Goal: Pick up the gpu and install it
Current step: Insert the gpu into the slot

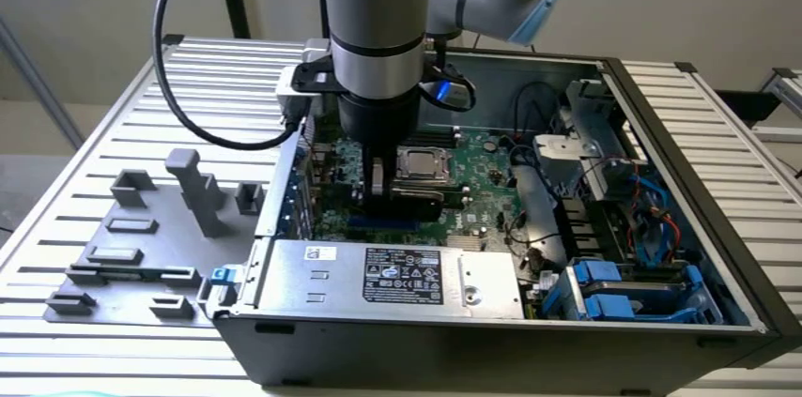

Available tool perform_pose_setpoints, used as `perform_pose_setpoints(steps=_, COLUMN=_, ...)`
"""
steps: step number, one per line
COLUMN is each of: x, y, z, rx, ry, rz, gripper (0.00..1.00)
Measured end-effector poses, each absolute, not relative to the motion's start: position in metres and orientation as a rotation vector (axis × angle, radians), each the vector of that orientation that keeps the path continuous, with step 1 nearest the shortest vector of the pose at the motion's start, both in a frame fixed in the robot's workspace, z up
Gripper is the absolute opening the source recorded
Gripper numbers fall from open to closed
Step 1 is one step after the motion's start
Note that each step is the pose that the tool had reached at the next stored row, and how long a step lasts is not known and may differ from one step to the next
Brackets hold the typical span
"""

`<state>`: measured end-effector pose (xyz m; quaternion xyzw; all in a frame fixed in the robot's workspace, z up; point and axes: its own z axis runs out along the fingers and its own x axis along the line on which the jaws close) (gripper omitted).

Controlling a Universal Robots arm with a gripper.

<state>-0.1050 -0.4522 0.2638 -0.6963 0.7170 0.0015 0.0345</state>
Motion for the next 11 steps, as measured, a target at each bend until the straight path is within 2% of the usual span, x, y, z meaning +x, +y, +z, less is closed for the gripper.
perform_pose_setpoints(steps=11, x=-0.1049, y=-0.4522, z=0.2558, rx=-2.145, ry=2.209, rz=0.013, gripper=0.26)
